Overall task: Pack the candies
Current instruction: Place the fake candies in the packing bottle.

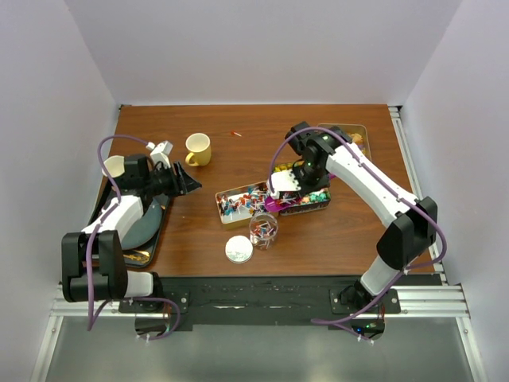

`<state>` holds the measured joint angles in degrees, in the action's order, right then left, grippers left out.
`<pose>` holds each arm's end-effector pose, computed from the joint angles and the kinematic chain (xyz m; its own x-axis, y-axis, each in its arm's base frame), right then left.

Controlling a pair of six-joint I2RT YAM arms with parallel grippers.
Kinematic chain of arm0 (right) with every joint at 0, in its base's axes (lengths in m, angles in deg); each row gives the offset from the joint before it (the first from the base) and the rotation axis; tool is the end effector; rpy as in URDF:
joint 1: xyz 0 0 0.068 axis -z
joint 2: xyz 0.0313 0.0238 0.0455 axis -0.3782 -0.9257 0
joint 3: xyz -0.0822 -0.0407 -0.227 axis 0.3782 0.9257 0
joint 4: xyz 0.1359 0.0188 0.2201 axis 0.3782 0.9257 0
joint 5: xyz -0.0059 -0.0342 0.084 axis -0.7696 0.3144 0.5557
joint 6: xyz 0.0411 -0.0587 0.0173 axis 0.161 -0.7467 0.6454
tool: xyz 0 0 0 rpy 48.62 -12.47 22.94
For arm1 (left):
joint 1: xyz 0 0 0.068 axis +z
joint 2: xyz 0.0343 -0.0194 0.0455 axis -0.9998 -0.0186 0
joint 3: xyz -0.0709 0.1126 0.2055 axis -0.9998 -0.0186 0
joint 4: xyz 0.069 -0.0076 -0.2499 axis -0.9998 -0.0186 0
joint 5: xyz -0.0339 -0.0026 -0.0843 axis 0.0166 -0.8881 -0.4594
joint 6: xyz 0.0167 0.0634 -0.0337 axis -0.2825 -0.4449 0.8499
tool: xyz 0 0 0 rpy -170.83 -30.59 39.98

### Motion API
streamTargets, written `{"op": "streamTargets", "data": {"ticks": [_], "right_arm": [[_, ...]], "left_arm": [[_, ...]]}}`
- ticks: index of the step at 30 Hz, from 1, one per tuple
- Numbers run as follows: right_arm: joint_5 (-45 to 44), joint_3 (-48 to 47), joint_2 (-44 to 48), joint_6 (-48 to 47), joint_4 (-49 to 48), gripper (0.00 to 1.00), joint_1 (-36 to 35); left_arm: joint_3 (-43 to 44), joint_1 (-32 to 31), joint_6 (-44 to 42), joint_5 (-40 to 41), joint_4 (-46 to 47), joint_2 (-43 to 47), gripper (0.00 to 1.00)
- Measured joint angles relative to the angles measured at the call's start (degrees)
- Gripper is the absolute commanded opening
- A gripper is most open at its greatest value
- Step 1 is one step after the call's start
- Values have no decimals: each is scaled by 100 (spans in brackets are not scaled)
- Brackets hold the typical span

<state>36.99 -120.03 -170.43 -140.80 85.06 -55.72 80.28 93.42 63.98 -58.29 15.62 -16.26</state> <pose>0.2620 0.1708 0.2631 0.3587 -0.9334 -0.0049 -0.9167 -0.3513 -0.1903 0.2941 -0.0177 0.1676 -0.7295 -0.3090 -0.6102 0.2321 0.7274 -0.6458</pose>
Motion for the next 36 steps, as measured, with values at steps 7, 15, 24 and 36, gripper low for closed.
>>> {"op": "streamTargets", "data": {"ticks": [7, 15, 24, 36], "right_arm": [[-664, 17, -7, -212, 15, 0, -404], [-1062, 24, -142, -214, -2, 0, -715], [-1545, 398, -85, -227, -13, 0, -1080], [-2131, 396, 105, -227, -13, 0, -1152]], "left_arm": [[0, 0, 28, 31, 24, -79, 49], [2, 0, 44, 33, 66, -83, 49], [2, 0, 46, 33, 68, -83, 49], [79, -769, 59, 398, -94, -142, 56]]}}
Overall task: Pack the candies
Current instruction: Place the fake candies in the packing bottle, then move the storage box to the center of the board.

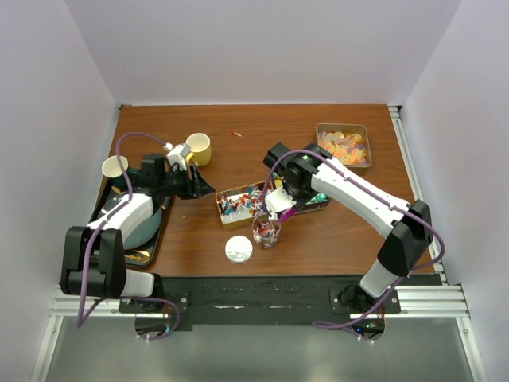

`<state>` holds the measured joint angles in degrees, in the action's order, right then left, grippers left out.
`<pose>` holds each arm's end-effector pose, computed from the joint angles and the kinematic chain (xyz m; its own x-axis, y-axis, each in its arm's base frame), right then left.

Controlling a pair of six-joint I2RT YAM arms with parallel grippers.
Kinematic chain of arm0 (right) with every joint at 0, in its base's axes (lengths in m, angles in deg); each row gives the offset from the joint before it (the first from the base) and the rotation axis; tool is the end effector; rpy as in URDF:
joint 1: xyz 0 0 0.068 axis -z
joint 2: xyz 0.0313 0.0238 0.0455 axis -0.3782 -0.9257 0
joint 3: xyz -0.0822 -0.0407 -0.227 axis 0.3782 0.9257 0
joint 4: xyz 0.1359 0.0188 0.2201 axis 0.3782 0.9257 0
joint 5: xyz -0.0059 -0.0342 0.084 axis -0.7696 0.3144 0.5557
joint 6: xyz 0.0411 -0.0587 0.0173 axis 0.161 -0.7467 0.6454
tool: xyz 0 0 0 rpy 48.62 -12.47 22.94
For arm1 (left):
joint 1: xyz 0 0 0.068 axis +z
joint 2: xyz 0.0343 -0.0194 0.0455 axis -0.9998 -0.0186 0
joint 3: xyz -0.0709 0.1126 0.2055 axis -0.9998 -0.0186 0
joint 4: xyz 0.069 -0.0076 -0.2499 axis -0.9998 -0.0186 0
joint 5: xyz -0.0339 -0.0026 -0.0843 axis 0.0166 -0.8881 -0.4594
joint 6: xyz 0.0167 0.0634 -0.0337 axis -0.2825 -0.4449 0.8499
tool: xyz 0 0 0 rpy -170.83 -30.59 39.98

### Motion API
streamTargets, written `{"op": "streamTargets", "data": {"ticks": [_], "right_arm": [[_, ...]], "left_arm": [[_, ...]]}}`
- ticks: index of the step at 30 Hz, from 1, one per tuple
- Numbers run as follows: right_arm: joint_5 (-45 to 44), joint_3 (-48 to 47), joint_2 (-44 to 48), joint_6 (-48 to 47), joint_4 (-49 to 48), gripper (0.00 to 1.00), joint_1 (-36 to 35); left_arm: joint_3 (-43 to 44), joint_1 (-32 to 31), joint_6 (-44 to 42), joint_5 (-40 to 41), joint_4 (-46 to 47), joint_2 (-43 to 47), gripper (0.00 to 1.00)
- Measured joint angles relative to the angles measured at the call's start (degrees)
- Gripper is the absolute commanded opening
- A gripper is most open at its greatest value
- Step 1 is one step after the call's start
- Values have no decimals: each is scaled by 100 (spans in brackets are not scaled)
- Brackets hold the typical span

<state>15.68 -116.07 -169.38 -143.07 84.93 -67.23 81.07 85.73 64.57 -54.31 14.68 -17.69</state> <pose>0.2317 0.1973 0.2548 0.4786 -0.7995 0.3630 -0.7957 -0.5697 -0.2055 0.2939 -0.0539 0.1620 -0.7705 -0.2307 -0.5942 0.2648 0.7321 -0.6276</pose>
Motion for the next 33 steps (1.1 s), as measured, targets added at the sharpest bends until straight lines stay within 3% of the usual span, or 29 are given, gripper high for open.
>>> {"op": "streamTargets", "data": {"ticks": [6, 15, 23, 27, 33], "right_arm": [[-269, -24, 149, 275, 9, 0, 0], [92, -227, 186, 1635, -17, 0, 76], [525, -184, 184, 2194, -612, 0, 981], [787, -243, 57, 2315, -960, 0, 1329], [1259, -678, -501, 2559, -1213, 0, 1432]], "left_arm": [[435, -361, 35, 474, -577, -411, 55], [590, -776, -4, 949, -1126, -933, 53], [804, -1034, -494, 1309, -1523, -1123, 41], [994, -892, -879, 1609, -1836, -1123, 39], [1331, -24, -1453, 2168, -2177, -1193, 38]]}}
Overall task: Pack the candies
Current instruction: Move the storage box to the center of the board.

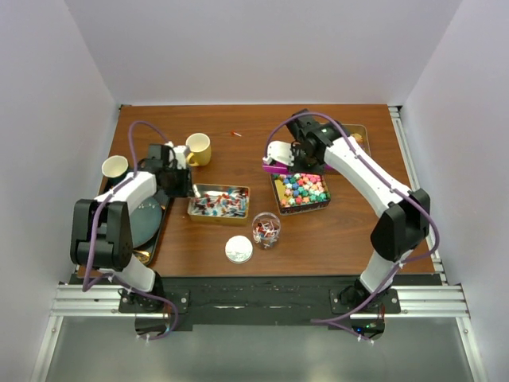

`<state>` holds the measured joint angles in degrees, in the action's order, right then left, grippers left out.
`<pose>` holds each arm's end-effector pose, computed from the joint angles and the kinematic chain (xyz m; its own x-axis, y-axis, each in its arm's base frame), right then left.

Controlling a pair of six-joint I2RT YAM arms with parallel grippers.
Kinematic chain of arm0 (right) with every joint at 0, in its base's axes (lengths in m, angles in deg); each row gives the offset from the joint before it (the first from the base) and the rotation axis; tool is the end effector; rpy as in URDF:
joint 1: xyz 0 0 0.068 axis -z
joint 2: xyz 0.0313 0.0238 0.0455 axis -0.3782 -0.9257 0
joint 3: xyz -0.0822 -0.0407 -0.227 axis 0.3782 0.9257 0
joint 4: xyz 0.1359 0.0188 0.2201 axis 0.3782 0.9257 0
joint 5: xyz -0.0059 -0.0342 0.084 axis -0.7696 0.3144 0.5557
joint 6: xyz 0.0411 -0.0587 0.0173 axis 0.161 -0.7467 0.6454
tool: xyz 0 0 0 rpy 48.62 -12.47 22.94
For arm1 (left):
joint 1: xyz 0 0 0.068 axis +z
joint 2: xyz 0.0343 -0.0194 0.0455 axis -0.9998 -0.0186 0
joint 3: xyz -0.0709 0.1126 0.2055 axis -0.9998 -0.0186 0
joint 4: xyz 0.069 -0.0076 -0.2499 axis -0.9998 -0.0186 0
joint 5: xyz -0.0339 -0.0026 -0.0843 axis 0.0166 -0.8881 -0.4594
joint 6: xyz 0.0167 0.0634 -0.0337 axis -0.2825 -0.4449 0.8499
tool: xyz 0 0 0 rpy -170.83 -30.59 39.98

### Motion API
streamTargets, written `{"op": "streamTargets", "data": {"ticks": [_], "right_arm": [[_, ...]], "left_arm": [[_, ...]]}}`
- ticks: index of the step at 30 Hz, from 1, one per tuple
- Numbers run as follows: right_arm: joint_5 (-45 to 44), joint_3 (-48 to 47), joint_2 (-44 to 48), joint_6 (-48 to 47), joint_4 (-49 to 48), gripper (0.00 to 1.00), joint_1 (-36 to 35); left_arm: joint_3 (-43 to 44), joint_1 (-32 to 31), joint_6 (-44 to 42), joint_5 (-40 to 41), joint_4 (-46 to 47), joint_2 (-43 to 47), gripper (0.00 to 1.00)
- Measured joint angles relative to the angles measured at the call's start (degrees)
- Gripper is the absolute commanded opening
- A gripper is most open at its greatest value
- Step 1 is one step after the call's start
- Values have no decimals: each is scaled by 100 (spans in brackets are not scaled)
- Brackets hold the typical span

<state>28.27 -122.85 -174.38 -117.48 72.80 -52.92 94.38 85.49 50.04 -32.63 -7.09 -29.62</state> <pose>0.3107 0.1711 0.2645 -0.1060 -0.9915 -0.0759 -0.9056 0.1278 -0.4045 0.3180 -0.0358 0.1349 -0.8765 -0.0415 -0.4795 0.1093 0.9531 -0.2822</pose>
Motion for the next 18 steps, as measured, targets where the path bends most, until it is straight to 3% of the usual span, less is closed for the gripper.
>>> {"op": "streamTargets", "data": {"ticks": [5, 10, 14, 18], "right_arm": [[192, -59, -319, 37, -192, 0, 87], [295, -212, -487, 153, -238, 0, 306], [286, -280, -496, 376, -323, 0, 522], [219, -280, -498, 610, -433, 0, 772]], "left_arm": [[273, 409, -404, 210, -240, -72, 41], [573, 350, -581, -439, -378, 33, 49], [833, -284, -634, -850, -157, 234, 53], [1609, -1220, -540, -1196, 162, -184, 53]]}}
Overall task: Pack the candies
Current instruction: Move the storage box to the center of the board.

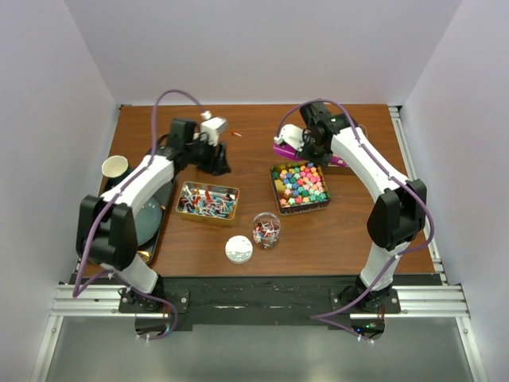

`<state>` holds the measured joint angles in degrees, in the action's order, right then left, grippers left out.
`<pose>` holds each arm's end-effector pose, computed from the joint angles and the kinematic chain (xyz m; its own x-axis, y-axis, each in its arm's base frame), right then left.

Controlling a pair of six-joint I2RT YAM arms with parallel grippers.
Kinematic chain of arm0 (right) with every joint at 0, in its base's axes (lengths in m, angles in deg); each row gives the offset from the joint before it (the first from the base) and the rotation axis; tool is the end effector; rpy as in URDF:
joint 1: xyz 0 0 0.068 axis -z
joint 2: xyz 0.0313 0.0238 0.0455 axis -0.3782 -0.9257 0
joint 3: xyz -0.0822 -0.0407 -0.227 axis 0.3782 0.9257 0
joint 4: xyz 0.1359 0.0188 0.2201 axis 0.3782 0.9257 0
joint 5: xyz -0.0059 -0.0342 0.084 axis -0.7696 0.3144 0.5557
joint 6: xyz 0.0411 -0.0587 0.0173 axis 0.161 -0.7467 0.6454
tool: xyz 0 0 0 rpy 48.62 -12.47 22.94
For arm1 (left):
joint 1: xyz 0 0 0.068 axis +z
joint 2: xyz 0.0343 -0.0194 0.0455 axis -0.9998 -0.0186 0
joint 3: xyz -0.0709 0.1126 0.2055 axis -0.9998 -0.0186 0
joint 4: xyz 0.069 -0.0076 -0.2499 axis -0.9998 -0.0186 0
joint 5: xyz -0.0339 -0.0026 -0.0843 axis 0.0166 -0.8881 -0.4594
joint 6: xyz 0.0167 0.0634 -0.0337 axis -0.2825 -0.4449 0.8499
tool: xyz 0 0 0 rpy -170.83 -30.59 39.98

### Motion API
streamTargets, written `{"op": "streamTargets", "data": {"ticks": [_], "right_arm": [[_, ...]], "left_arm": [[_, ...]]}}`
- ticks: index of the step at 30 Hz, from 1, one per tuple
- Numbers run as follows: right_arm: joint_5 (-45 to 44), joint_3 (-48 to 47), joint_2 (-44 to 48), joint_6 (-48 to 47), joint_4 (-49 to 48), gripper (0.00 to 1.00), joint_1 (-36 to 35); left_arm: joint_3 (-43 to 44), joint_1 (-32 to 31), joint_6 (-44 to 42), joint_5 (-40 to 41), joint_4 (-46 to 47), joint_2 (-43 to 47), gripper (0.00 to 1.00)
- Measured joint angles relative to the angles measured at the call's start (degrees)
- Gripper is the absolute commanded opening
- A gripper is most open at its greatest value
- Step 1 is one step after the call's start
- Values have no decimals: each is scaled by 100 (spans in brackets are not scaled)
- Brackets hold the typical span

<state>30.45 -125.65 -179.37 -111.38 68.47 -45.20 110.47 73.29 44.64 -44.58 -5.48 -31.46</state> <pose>0.3542 0.1402 0.2525 -0.3135 -0.9344 -0.1690 -0.8469 0.3556 -0.3952 0.3484 -0.1272 0.2203 -0.6688 0.1840 -0.7204 0.5591 0.7631 -0.3242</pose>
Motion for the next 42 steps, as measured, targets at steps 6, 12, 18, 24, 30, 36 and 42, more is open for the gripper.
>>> {"op": "streamTargets", "data": {"ticks": [6, 12, 18, 24, 30, 36, 42], "right_arm": [[-197, 28, -2, 306, -57, 0, 463], [-229, 26, -9, 640, 101, 0, 970], [-216, 164, 4, 734, 129, 0, 1080], [-175, 404, 13, 737, 164, 0, 1143], [-72, 431, 15, 767, 162, 0, 1180], [-66, 566, 48, 855, 120, 0, 1180], [-68, 608, 59, 894, 96, 0, 1187]], "left_arm": [[966, -592, 470, 114, 522, -1207, 55], [1543, -1027, 929, 402, 699, -2138, 57], [2065, -1602, 1051, 890, 748, -2647, 60], [2809, -1853, 590, 1274, 664, -3143, 60], [3679, -1823, -118, 1294, 321, -3783, 54], [3930, -1818, -575, 1060, 28, -3899, 43], [3871, -1814, -890, 765, -190, -3895, 35]]}}
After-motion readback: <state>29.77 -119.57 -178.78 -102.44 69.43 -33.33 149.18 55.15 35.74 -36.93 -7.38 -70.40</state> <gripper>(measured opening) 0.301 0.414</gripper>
